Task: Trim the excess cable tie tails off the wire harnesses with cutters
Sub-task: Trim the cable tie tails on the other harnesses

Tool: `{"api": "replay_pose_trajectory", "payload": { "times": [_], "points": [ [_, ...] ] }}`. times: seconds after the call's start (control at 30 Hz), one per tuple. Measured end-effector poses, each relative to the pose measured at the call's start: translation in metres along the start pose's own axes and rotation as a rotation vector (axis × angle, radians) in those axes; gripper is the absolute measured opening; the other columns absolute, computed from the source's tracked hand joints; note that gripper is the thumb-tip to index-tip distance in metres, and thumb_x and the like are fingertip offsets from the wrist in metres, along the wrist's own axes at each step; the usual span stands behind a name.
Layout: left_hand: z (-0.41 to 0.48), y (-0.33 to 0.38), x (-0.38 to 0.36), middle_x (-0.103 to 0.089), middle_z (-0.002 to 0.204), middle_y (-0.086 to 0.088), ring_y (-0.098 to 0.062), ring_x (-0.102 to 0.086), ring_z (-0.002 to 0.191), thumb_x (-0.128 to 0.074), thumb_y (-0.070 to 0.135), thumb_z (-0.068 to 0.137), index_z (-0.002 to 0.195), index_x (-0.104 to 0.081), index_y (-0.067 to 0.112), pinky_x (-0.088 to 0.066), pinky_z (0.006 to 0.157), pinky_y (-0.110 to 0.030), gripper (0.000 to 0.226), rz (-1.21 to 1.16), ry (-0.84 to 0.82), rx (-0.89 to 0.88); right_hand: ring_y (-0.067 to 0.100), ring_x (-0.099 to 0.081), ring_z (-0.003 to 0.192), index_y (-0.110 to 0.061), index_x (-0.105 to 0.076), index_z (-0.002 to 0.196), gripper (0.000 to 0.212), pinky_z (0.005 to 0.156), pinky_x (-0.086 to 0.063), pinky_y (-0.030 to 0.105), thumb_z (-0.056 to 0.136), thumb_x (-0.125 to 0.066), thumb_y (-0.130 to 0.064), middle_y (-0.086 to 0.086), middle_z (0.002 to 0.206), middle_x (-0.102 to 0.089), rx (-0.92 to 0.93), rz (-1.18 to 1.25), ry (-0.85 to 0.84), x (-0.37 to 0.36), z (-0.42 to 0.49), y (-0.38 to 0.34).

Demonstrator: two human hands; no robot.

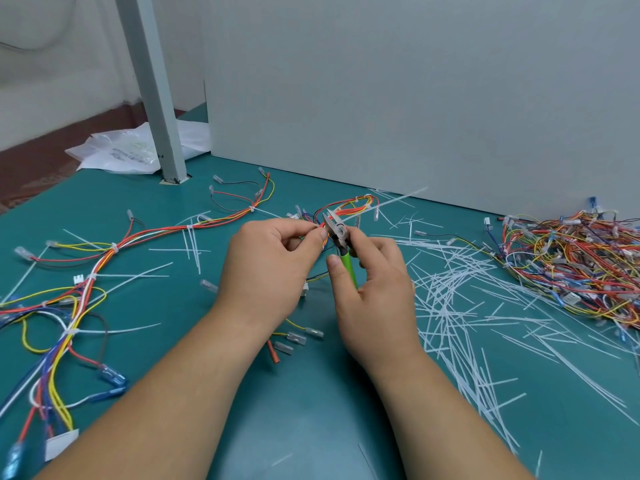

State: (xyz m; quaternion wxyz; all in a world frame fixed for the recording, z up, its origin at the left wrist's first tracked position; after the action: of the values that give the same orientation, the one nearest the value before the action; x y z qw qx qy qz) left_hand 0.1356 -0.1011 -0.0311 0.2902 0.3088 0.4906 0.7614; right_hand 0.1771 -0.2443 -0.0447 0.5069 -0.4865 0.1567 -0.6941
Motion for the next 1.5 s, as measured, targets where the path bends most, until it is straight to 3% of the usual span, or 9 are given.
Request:
{"api": "replay_pose_trajectory", "payload": {
  "times": [0.17,0.27,0.4,0.63,0.8,1.07,1.23,1.37,1.5],
  "points": [
    [-0.001,0.003,-0.003,-0.070,0.064,0.004,-0.003,-0.057,0.057,-0.069,0.025,0.095,0.091,-0.077,0.029,-0.047,0.055,-0.022,0.010,-0.062,-0.006,0.000,0.006,-0.052,0.079,-0.035,-0.071,0.112,0.019,0.069,-0.037,0.014,0.098,-0.068,-0.023,-0.012,0.080,-0.053,0.045,0.108,-0.001,-0.001,0.002,0.001],
    [-0.002,0.005,-0.010,-0.072,0.067,0.010,0.001,-0.061,0.059,-0.065,0.019,0.098,0.116,-0.071,0.024,-0.048,0.065,-0.013,0.019,-0.197,-0.059,0.069,0.010,-0.046,0.067,-0.039,-0.068,0.094,0.009,0.063,-0.036,0.023,0.098,-0.063,-0.033,-0.008,0.072,-0.052,-0.021,0.243,-0.001,-0.003,0.002,0.003],
    [-0.006,0.009,-0.014,-0.071,0.069,0.003,-0.009,-0.059,0.053,-0.065,0.016,0.098,0.112,-0.068,0.025,-0.049,0.055,-0.018,0.017,-0.329,-0.128,0.098,0.009,-0.044,0.062,-0.058,-0.068,0.097,0.022,0.061,-0.037,0.028,0.096,-0.059,-0.038,-0.002,0.080,-0.061,-0.073,0.368,0.011,-0.002,0.003,0.002],
    [-0.010,0.013,-0.008,-0.077,0.085,0.019,-0.002,-0.072,0.080,-0.072,0.014,0.091,0.091,-0.077,0.039,-0.054,0.073,-0.016,0.026,-0.227,0.042,-0.038,0.009,-0.048,0.069,-0.038,-0.064,0.090,0.015,0.064,-0.034,0.014,0.098,-0.067,-0.026,-0.010,0.073,-0.047,-0.004,0.239,0.051,0.001,0.002,-0.001],
    [-0.016,0.019,-0.009,-0.074,0.086,0.020,-0.001,-0.065,0.072,-0.071,0.012,0.088,0.092,-0.073,0.047,-0.048,0.067,-0.011,0.034,-0.066,0.102,-0.175,0.006,-0.051,0.075,-0.031,-0.067,0.095,0.013,0.067,-0.034,0.012,0.096,-0.071,-0.020,-0.009,0.078,-0.049,0.023,0.180,0.047,0.002,0.003,-0.003],
    [-0.015,0.020,-0.008,-0.075,0.086,0.017,-0.006,-0.069,0.077,-0.071,0.012,0.091,0.095,-0.075,0.041,-0.055,0.072,-0.020,0.029,-0.090,0.081,-0.159,0.013,-0.044,0.065,-0.027,-0.070,0.096,0.009,0.061,-0.038,0.030,0.097,-0.064,-0.034,-0.003,0.069,-0.050,-0.005,0.246,0.036,-0.002,0.002,0.005],
    [-0.006,0.017,-0.002,-0.075,0.088,0.008,-0.011,-0.067,0.077,-0.057,0.036,0.094,0.094,-0.074,0.034,-0.055,0.075,-0.023,0.018,-0.248,0.114,-0.051,0.018,-0.030,0.056,-0.046,-0.076,0.095,0.017,0.052,-0.025,0.028,0.092,-0.064,-0.035,-0.009,0.064,-0.042,-0.162,0.579,0.031,0.001,0.004,0.003],
    [0.006,-0.004,0.007,-0.072,0.086,0.020,0.002,-0.059,0.076,-0.058,0.026,0.097,0.098,-0.075,0.033,-0.049,0.076,-0.020,0.018,-0.203,0.218,0.142,0.016,-0.041,0.058,-0.033,-0.079,0.087,0.016,0.053,-0.036,0.028,0.091,-0.064,-0.031,-0.005,0.071,-0.057,-0.313,0.924,-0.061,0.001,0.011,0.003],
    [0.011,-0.020,0.008,-0.060,0.132,0.006,-0.016,-0.055,0.120,-0.064,0.037,0.093,0.137,-0.059,0.034,-0.045,0.106,-0.041,0.044,0.307,0.089,0.120,0.007,-0.047,0.055,-0.029,-0.079,0.102,0.019,0.051,-0.036,0.022,0.085,-0.073,-0.035,-0.007,0.078,-0.060,-0.403,1.379,-0.220,-0.001,0.015,0.001]
  ]
}}
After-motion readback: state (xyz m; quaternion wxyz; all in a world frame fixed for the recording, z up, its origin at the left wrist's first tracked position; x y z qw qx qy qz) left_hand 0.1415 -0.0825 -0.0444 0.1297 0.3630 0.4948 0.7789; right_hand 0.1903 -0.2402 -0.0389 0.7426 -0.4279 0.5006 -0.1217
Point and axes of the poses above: each hand's wrist, its own z-axis towards the middle knuckle, its own x-axis out of the back of the hand, y = z × x, the point moved 4 cm from there along z, towards the middle knuckle
